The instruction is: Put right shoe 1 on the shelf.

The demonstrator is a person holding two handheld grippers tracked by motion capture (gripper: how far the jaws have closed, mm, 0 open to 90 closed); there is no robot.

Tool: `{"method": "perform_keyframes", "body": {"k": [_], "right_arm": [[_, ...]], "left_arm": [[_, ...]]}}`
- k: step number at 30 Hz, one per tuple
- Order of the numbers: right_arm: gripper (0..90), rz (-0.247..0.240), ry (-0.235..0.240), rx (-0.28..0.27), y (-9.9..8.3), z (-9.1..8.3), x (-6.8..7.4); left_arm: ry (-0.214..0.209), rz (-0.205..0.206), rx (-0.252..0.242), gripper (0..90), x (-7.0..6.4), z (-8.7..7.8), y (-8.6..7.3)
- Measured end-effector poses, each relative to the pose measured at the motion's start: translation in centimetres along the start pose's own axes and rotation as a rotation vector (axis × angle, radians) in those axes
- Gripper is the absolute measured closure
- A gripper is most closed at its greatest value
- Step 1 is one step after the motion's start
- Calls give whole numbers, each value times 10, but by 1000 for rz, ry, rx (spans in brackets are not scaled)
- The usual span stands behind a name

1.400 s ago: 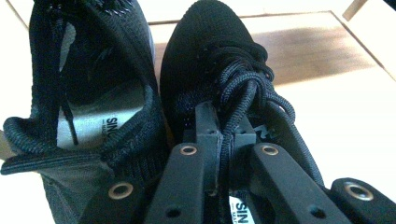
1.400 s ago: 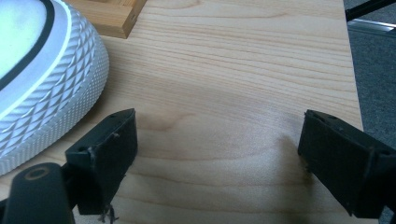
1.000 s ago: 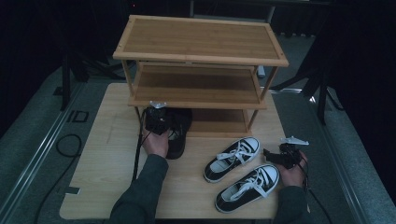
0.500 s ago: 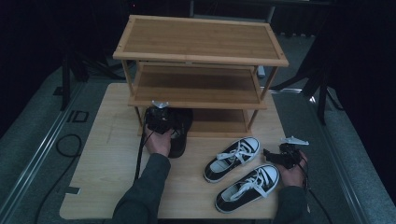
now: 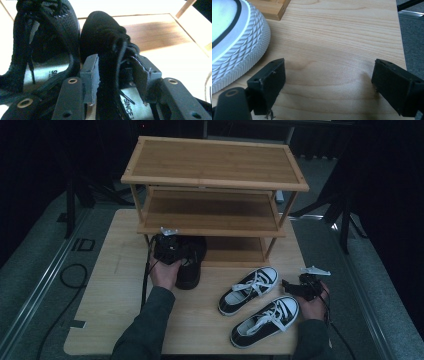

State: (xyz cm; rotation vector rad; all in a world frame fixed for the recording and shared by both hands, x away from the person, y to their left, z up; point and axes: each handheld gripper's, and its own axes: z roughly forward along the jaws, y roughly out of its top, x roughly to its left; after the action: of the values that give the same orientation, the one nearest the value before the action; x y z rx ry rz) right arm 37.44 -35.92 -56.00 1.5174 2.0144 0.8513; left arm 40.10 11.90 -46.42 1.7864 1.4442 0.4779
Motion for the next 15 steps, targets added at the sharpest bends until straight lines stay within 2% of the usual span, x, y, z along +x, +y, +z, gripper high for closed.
{"method": "perform_keyframes", "body": {"k": [1, 2, 9, 15], "right_arm": [[118, 0, 0, 0, 0, 0, 0], [118, -3, -1, -2, 0, 0, 0], [118, 0, 0, -1, 0, 0, 0], [118, 4, 0, -1, 0, 0, 0]], "left_arm": [[-18, 4, -4, 559, 1, -2, 0], [-62, 14, -16, 558, 1, -8, 0], [-104, 113, -51, 600, 0, -35, -4], [-173, 179, -78, 743, -4, -62, -13]]}}
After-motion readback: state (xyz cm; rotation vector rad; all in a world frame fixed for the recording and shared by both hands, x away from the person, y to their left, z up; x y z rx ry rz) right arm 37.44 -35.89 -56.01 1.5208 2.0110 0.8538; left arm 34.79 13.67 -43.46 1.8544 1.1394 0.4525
